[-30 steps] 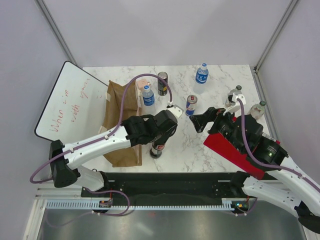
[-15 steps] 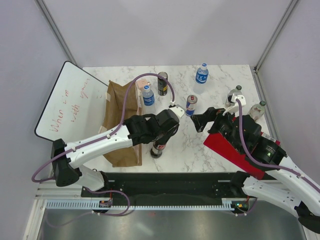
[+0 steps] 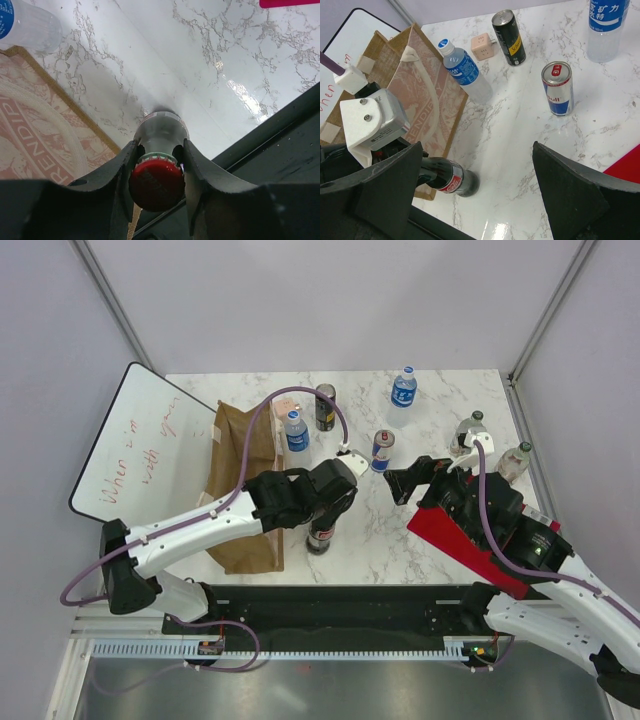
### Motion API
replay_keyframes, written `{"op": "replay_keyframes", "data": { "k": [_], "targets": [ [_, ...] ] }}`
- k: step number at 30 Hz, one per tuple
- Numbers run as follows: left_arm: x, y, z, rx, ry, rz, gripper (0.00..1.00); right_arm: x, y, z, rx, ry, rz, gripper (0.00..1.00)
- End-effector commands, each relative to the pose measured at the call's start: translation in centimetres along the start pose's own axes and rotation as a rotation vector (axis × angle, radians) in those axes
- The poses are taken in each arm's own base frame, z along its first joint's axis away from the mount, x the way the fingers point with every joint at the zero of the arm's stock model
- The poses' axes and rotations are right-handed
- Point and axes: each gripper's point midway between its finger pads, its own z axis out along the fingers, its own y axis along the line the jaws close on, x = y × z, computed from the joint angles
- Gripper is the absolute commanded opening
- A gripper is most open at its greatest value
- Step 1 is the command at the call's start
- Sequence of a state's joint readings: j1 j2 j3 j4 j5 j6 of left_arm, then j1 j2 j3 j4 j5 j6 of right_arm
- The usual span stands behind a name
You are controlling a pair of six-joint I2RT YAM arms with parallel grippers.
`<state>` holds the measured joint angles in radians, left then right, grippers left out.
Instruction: Place the beverage into the canvas bag
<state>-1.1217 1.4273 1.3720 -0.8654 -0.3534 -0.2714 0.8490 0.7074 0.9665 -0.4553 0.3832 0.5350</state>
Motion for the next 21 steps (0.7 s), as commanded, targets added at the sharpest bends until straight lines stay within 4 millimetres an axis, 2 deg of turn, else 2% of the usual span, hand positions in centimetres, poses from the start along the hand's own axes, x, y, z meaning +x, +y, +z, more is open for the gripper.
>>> {"op": "replay_keyframes", "data": {
  "k": [1,6,12,16,17,21],
  "targets": [
    [-4.2,-0.3,-3.3,0.051,-0.177,-0.066,0.02,-1.0,0.2,-0.2,-0.004,-0.042,0.019,0.98],
    [-4.2,-0.2,-3.5,0.051,-0.182,-0.074,0.02,-0.8,0.2,-0.1,-0.006,-0.038,0.025,0.98],
    [-2.8,-0.2,-2.0,0.030,-0.143,-0.056,0.02,-0.6,0.1,-0.3,-0.010,-0.034,0.029,0.98],
    [-2.3,-0.2,-1.1,0.018,-0.138,-0.059,0.17,-0.9,0.1,-0.6,-0.013,-0.045,0.032,0.98],
    [-2.2,-0.3,-0.8,0.018,-0.133,-0.058,0.24,-0.9,0.1,-0.7,-0.012,-0.046,0.034,0.98],
    [-1.7,-0.5,-0.3,0.019,-0.113,-0.060,0.40,-0.9,0.1,-0.8,-0.014,-0.043,0.033,0.98]
  ]
}}
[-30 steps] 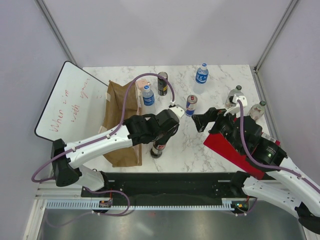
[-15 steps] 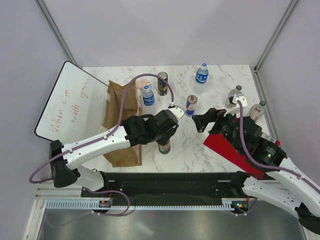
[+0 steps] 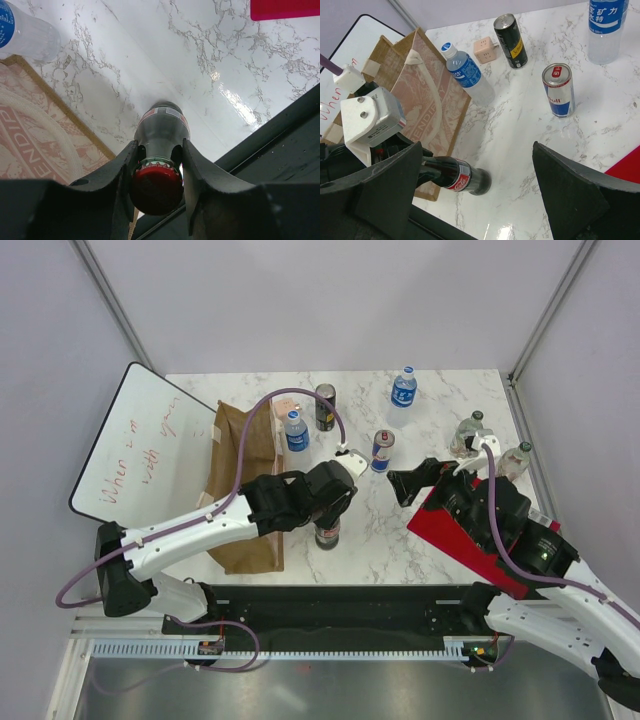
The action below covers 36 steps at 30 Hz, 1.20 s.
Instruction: Place the beverage into the canvas bag
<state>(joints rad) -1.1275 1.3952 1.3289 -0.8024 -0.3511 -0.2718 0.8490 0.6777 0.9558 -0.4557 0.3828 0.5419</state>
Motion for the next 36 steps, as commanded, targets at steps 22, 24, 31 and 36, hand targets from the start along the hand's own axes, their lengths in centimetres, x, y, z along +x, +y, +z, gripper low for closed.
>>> {"op": "replay_keyframes", "data": {
  "k": [22,24,31,36],
  "targets": [
    [2.6,0.0,2.9,-0.043,-0.003,-0.049,0.82,-0.7,0.0,-0.6,-0.003,-0.034,0.032,0.98],
    [3.0,-0.1,3.4,-0.044,0.005,-0.046,0.82,-0.5,-0.1,-0.5,-0.002,-0.030,0.035,0.98],
    [3.0,-0.5,4.3,-0.026,0.001,-0.056,0.79,-0.6,-0.2,-0.6,0.001,-0.034,0.028,0.98],
    [2.0,0.3,2.8,-0.045,-0.058,-0.097,0.79,-0.9,0.0,-0.6,-0.003,-0.038,0.016,0.98]
  ]
}}
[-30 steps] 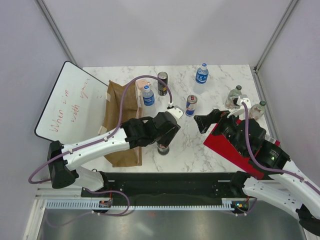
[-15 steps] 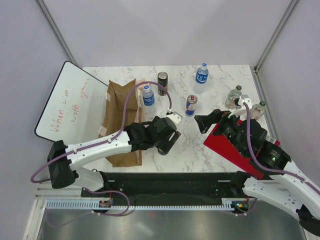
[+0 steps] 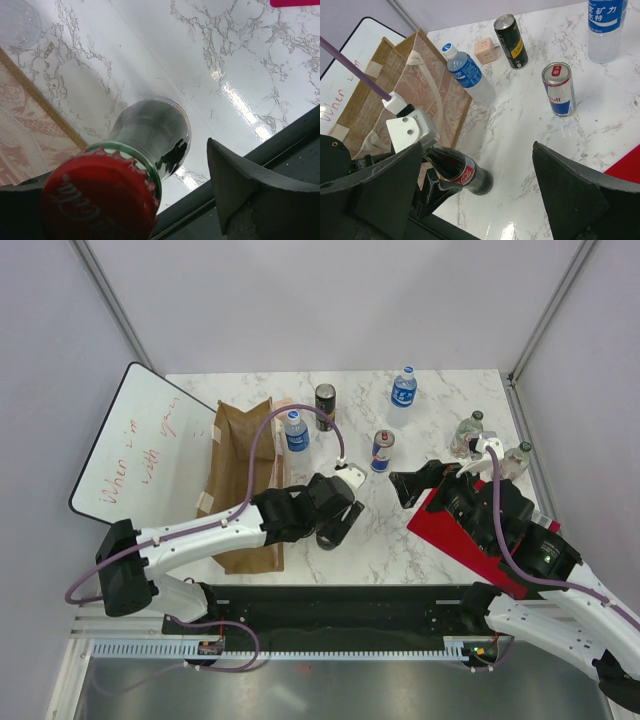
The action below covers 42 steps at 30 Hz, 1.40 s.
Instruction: Place the beverage into the canvas bag
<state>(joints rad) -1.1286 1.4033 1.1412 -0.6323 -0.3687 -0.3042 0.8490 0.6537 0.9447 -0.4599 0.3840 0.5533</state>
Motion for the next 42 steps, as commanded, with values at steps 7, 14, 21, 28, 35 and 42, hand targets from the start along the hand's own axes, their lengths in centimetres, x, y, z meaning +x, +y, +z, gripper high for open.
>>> {"op": "replay_keyframes", "data": {
  "k": [7,14,21,28,35,42],
  "targets": [
    [-1.8,1.4,-2.2,-0.026,-0.142,-0.130,0.84,-0.5,0.1,0.1,0.000,-0.021,-0.001,0.98],
    [-1.1,1.1,-2.2,0.030,-0.210,-0.154,0.95,-1.0,0.3,-0.5,-0.013,-0.034,0.015,0.98],
    [-1.0,0.4,-1.3,0.066,-0.244,-0.130,0.90,-1.3,0.4,-0.9,-0.024,-0.042,0.027,0.98],
    [-0.7,0.2,-0.3,0.065,-0.246,-0.115,0.86,-1.3,0.2,-1.0,-0.020,-0.045,0.025,0.98],
    [-1.3,-0.1,0.2,0.069,-0.269,-0.080,0.77,-0.8,-0.1,-0.8,-0.009,-0.038,0.020,0.98],
    [-1.3,-0.4,0.6,0.078,-0.264,-0.071,0.42,-1.1,-0.2,-1.0,-0.006,-0.048,0.018,0.98]
  ]
}}
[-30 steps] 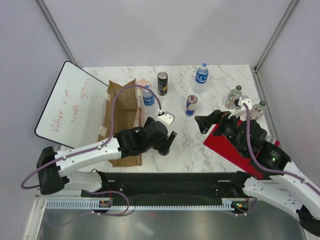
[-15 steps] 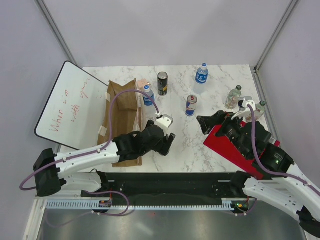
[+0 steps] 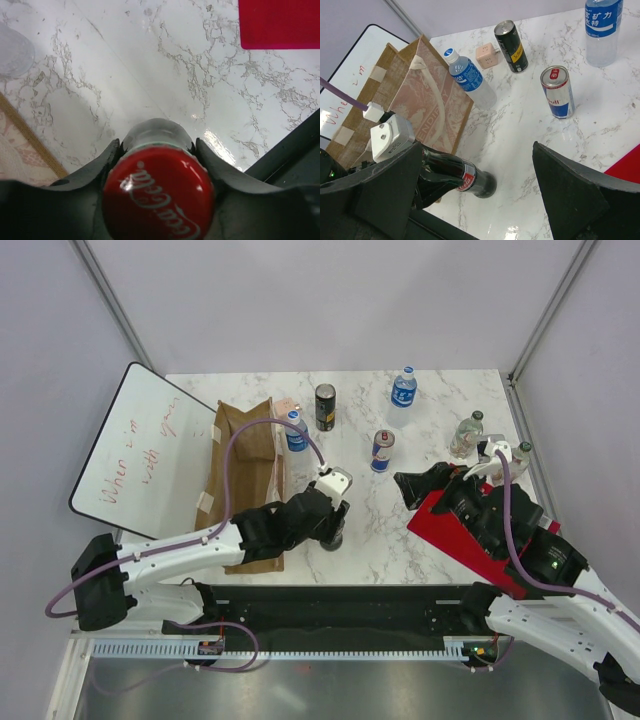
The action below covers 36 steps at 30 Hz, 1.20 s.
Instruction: Place the beverage into the canvas bag
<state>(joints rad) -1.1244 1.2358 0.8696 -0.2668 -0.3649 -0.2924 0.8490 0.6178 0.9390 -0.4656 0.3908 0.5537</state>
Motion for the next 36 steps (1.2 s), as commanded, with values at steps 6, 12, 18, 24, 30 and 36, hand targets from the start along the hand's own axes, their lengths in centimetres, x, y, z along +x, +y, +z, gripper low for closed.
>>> {"op": "replay_keyframes", "data": {
  "k": [6,12,18,24,30,36],
  "targets": [
    [-2.5,-0.5,0.1,0.004,-0.054,0.014,0.02,-0.4,0.1,-0.1,-0.002,-0.019,0.013,0.98],
    [-7.1,-0.9,-2.2,0.018,-0.108,-0.001,0.02,-0.6,0.1,-0.4,-0.007,-0.028,0.025,0.98],
    [-13.6,-0.7,-5.6,-0.007,-0.171,0.015,0.02,-0.5,0.1,-0.2,-0.008,-0.020,0.018,0.98],
    [-18.9,1.4,-8.9,-0.103,-0.249,0.089,0.02,-1.0,0.4,-0.4,-0.014,-0.028,0.020,0.98],
    [-25.7,5.5,-14.4,-0.273,-0.379,0.143,0.02,-1.5,1.2,-0.5,-0.039,-0.030,0.024,0.98],
    [-29.1,11.7,-18.1,-0.416,-0.461,0.094,0.02,-1.6,1.8,-0.4,-0.062,-0.022,0.044,0.98]
  ]
}}
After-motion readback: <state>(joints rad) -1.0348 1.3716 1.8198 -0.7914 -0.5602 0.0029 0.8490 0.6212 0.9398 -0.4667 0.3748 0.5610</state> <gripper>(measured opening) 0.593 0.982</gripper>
